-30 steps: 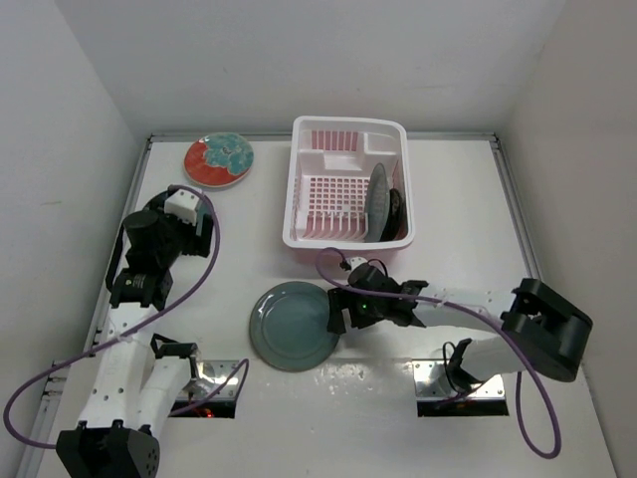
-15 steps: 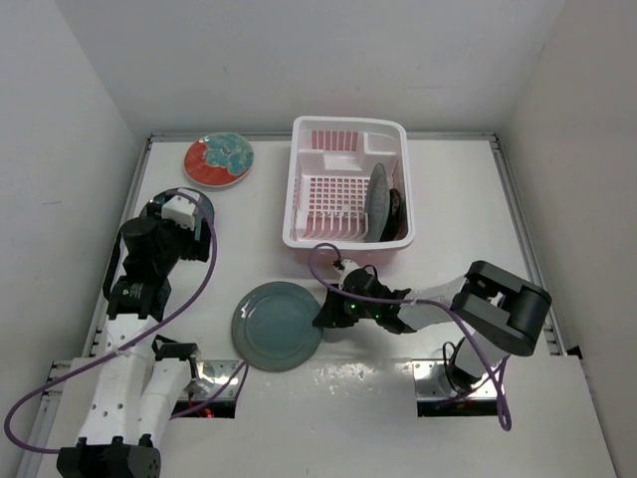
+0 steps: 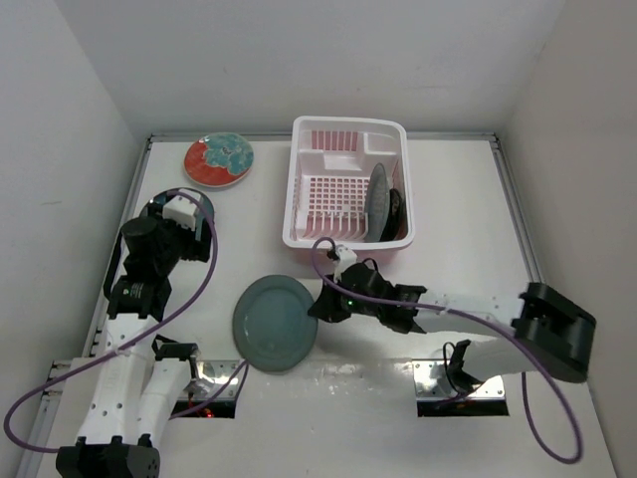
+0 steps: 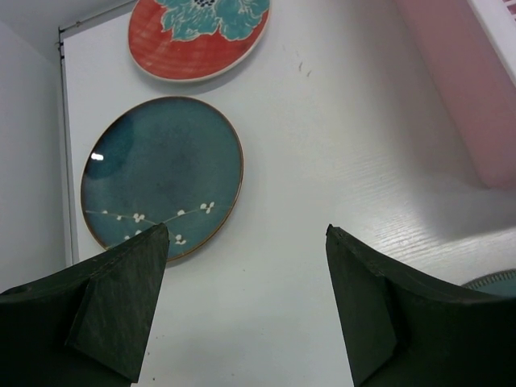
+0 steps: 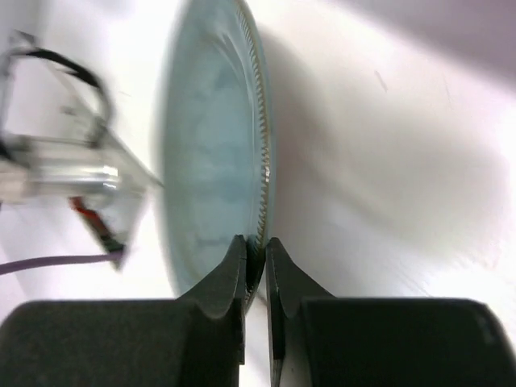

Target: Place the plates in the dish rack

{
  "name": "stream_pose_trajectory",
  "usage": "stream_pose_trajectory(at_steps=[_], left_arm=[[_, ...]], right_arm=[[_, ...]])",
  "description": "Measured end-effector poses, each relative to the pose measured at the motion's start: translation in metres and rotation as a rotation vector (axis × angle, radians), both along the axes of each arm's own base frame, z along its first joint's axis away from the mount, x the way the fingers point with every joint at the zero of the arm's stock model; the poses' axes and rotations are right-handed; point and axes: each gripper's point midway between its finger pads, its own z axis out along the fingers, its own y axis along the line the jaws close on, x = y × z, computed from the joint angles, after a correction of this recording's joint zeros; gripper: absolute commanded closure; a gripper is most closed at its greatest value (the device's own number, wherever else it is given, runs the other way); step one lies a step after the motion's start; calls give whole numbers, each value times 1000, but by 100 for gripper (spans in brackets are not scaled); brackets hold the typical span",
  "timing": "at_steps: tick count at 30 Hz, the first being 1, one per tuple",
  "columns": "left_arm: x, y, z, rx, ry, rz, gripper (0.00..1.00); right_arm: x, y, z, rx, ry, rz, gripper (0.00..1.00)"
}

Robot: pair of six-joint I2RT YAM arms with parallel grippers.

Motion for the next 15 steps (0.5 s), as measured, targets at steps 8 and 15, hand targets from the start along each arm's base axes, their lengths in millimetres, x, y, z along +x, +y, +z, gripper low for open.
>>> stream_pose_trajectory(at_steps=[8, 15], left_arm=[[11, -2, -12, -7, 41, -12, 17], [25, -3, -20, -10, 65, -20, 17]], right_arm=[[37, -7, 96, -120, -290, -8, 100], [63, -26, 116, -241, -320, -20, 100]])
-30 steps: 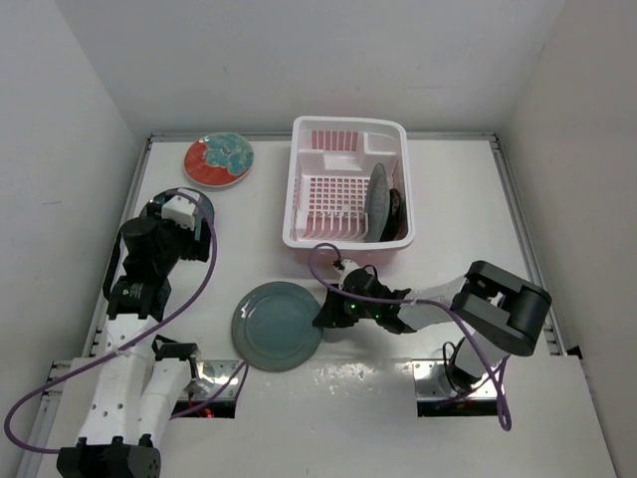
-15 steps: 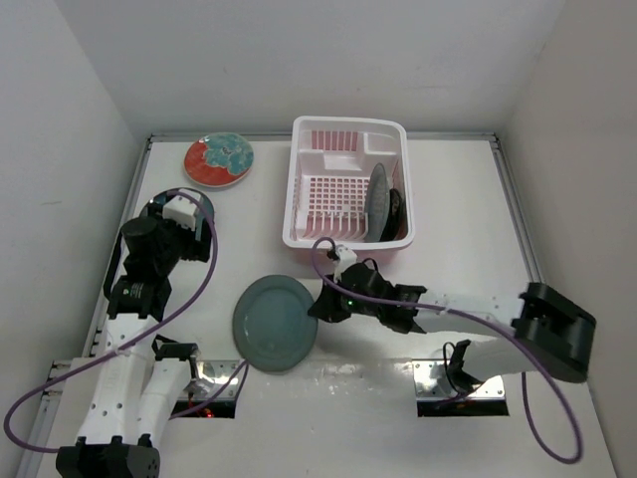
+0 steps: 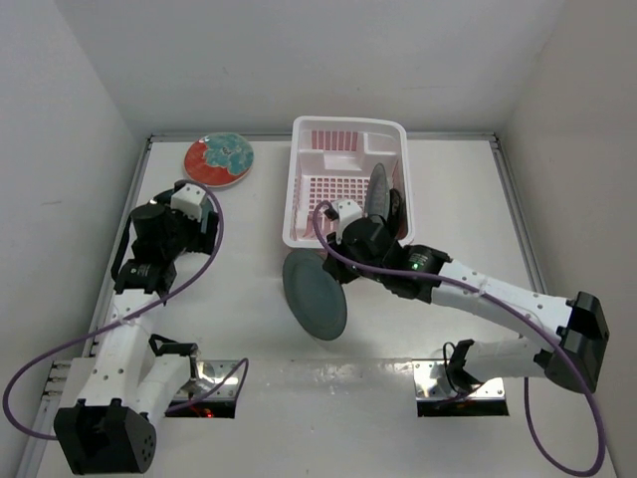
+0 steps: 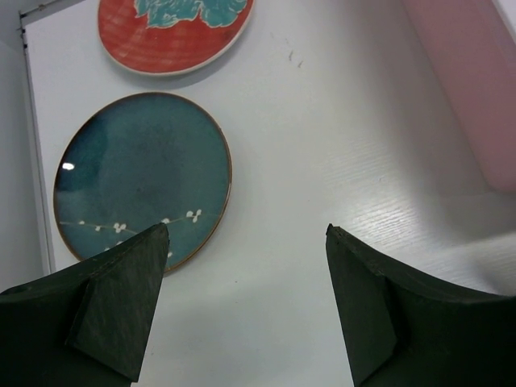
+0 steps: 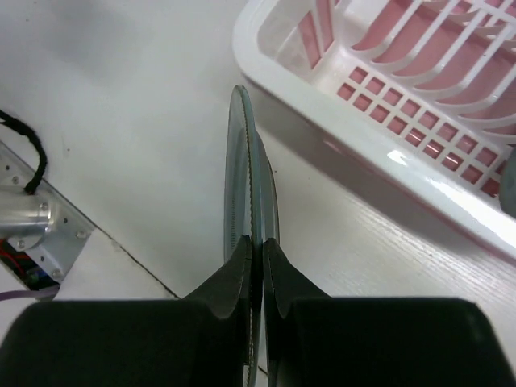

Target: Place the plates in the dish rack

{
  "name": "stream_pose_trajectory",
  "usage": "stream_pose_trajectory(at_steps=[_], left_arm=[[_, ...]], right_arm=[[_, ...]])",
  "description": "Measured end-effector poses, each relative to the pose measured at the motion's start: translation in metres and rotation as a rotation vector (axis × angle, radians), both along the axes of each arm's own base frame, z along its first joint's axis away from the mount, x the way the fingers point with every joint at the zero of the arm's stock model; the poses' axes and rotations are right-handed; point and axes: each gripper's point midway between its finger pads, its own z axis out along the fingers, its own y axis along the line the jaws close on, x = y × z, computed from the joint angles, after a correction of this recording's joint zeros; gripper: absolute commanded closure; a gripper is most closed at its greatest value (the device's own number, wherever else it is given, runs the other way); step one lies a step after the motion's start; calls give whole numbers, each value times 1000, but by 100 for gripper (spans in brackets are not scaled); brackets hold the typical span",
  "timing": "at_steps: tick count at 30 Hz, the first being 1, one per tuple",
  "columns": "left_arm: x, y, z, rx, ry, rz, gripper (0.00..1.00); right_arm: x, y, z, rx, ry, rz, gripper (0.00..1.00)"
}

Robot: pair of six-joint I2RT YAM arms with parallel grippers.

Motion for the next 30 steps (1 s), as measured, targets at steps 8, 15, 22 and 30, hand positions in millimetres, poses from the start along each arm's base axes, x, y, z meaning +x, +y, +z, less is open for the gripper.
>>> stream_pose_trajectory(at_steps=[8, 15, 22, 30], left_arm=[[-10, -54, -11, 31, 11, -393, 8], [-63, -152, -42, -55, 98, -975, 2], [-92, -189, -58, -37, 127, -1195, 14], [-118, -194, -64, -71, 178, -1282, 100]], right_arm=[[6, -1, -7, 6, 51, 24, 100], [-16, 16, -14, 20, 26, 161, 100], [-36, 38, -10, 31, -16, 282, 100], [-34, 36, -12, 4, -47, 296, 100]])
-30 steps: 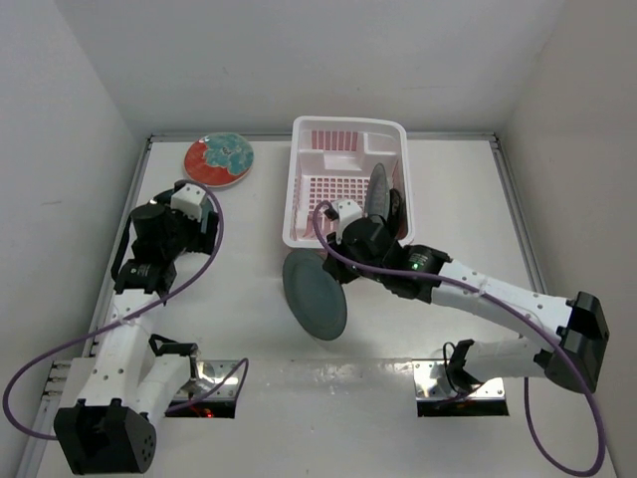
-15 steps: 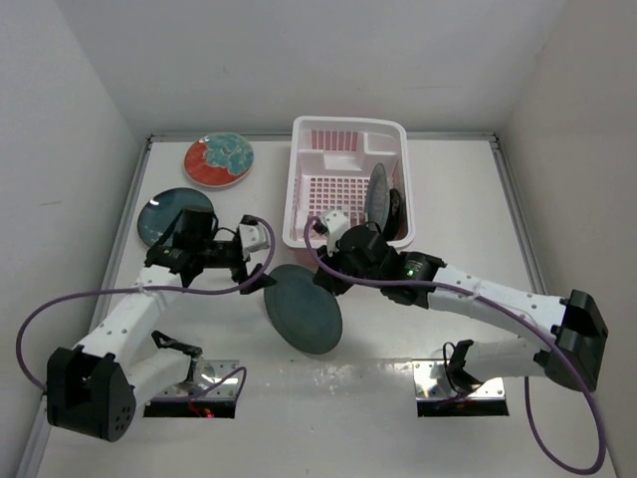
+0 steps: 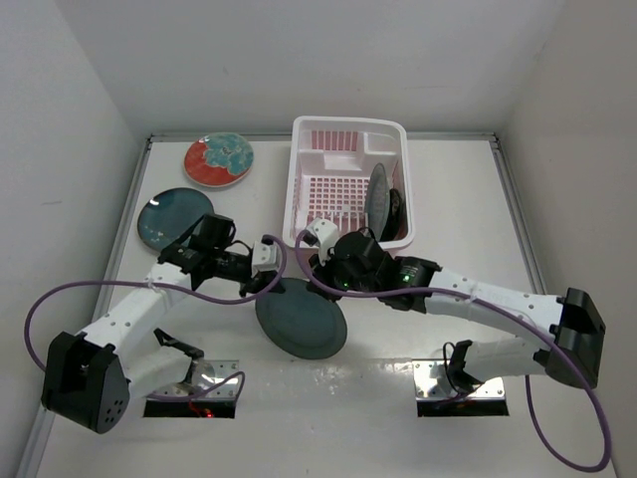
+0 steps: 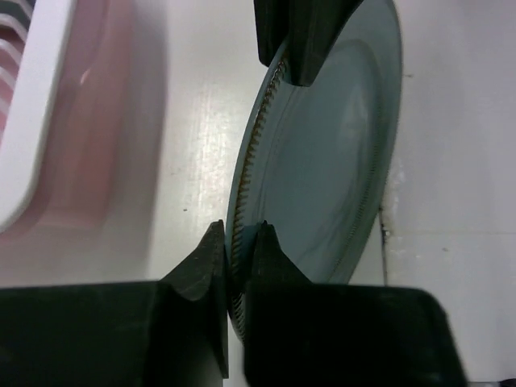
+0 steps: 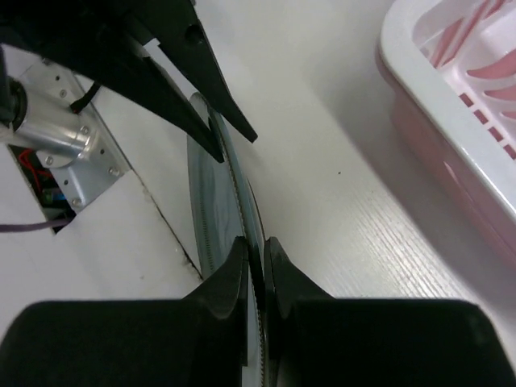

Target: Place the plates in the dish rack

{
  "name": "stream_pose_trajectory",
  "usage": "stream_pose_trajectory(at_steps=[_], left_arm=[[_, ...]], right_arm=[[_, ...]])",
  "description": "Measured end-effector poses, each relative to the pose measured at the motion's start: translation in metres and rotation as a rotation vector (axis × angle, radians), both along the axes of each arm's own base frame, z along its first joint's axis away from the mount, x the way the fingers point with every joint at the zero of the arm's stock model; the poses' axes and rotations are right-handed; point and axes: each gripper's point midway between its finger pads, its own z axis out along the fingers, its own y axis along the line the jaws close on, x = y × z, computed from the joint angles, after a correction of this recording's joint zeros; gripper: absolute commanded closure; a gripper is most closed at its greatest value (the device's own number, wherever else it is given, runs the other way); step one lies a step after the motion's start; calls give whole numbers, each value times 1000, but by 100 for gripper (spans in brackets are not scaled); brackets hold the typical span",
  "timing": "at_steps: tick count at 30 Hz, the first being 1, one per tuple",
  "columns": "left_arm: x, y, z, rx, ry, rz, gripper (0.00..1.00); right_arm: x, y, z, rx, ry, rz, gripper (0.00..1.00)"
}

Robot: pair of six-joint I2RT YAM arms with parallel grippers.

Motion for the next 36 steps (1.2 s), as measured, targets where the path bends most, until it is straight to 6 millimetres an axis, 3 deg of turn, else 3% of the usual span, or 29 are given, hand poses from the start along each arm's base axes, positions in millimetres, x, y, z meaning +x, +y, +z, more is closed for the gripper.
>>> stream_pose_trajectory(at_steps=[3, 5, 6, 8, 10, 12, 13, 16, 17, 18, 21, 22, 25, 28, 30, 32, 36], left_arm=[[-10, 0, 4, -20, 40, -13, 100], [-12, 0, 5, -21, 39, -15, 100], [-15, 0, 7, -29, 50, -21, 100], [-17, -2, 11, -38, 49, -33, 100], [-20, -2, 13, -45, 52, -42, 100], [-21, -3, 16, -48, 49, -48, 100], [-21, -3, 17, -50, 45, -52, 100], [-18, -3, 21, -49, 23, -53, 100], [-18, -3, 21, -47, 29, -50, 100], [-16, -2, 22, -47, 26, -44, 100], [-14, 0, 23, -38, 31, -28, 97], [-14, 0, 23, -36, 35, -25, 70], [-1, 1, 33, -23, -16, 5, 29], [20, 5, 59, -24, -97, 69, 7], [33, 11, 81, -32, -154, 129, 3], [50, 20, 108, -61, -213, 226, 0], [90, 50, 174, -172, -360, 527, 0]], right_arm=[[-4, -1, 3, -1, -10, 32, 100], [-7, 0, 4, 3, -9, 46, 56], [-6, 1, 4, 11, -10, 44, 27], [-6, 1, 2, 4, -9, 55, 19], [-5, 0, -5, -10, 11, 59, 19], [-6, 0, -18, -39, 44, 69, 25], [-6, -1, -26, -58, 64, 71, 41], [-11, -1, -46, -92, 113, 89, 74], [-12, 0, -49, -91, 124, 90, 92], [-13, 1, -50, -93, 103, 115, 100], [-21, 4, -50, -93, 88, 162, 100], [-21, 4, -49, -94, 84, 165, 100], [-18, -1, -44, -93, 86, 126, 100], [-10, -14, -33, -128, 80, 70, 100], [-1, -17, -15, -142, 54, 31, 100], [13, -16, 15, -132, 3, -17, 100], [47, -12, 102, -45, -165, -135, 100]])
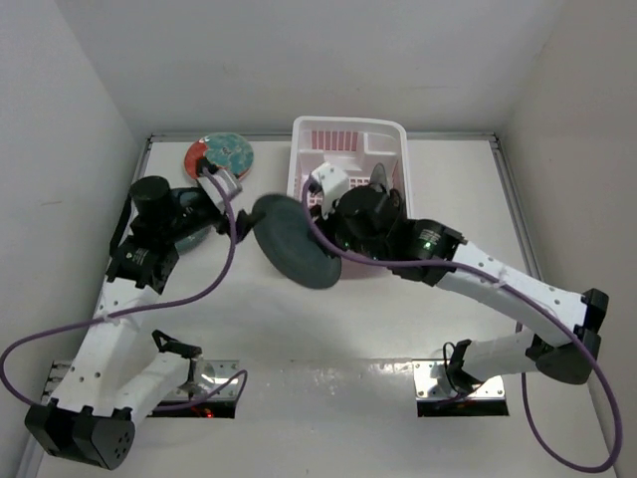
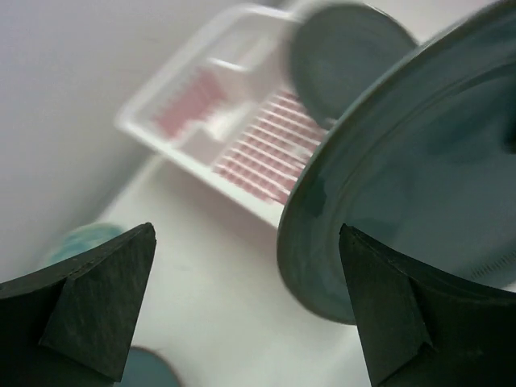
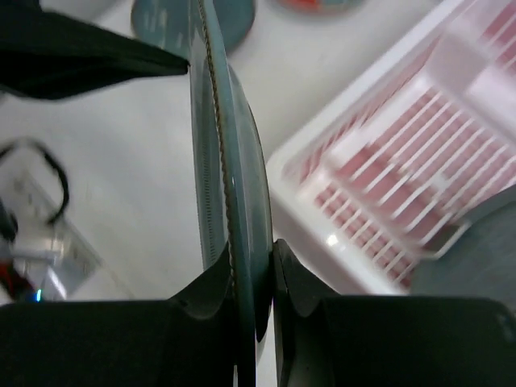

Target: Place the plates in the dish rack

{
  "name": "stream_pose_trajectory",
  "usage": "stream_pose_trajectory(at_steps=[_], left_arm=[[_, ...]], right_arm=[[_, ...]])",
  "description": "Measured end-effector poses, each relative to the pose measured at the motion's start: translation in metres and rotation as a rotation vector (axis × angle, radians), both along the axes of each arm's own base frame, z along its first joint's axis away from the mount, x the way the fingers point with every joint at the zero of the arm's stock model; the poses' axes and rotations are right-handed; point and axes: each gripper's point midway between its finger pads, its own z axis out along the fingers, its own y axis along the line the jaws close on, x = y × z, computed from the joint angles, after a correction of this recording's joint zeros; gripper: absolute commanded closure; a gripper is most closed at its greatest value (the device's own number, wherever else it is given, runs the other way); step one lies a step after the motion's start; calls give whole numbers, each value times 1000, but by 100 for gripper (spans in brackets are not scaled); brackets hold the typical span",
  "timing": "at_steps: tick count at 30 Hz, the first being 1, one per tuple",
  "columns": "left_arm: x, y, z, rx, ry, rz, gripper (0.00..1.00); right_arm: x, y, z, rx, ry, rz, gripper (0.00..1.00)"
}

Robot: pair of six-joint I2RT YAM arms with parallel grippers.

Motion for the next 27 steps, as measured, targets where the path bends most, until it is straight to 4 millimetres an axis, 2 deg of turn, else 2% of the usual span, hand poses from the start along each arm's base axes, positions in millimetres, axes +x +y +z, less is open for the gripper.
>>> stream_pose_trajectory(at_steps=[2, 5, 7, 9, 12, 15, 17, 19, 21, 24, 27], left_arm=[[20, 17, 29, -65, -72, 140, 0], [48, 37, 51, -121, -119, 297, 0], [68, 49, 49, -136, -117, 393, 0], [87, 58, 39, -130, -99, 465, 0], [116, 68, -7, -85, -16, 545, 0], [132, 77, -59, -33, 69, 602, 0], [140, 82, -80, -16, 105, 633, 0], [150, 90, -93, -20, 127, 674, 0], [161, 100, -105, -30, 152, 721, 0], [172, 110, -120, -28, 193, 765, 0], [178, 115, -126, -23, 209, 778, 0]], right_arm=[[18, -2, 47, 62, -107, -73, 100], [44, -17, 94, 108, -242, -196, 100], [63, -35, 107, 94, -304, -296, 100], [84, -58, 109, 43, -334, -408, 100], [122, -91, 87, -74, -324, -569, 100], [149, -119, 42, -219, -252, -673, 100], [160, -128, 11, -299, -196, -703, 100], [164, -132, -15, -359, -144, -715, 100], [164, -132, -32, -400, -110, -719, 100], [165, -128, -46, -430, -80, -726, 100], [168, -124, -49, -428, -73, -755, 100]])
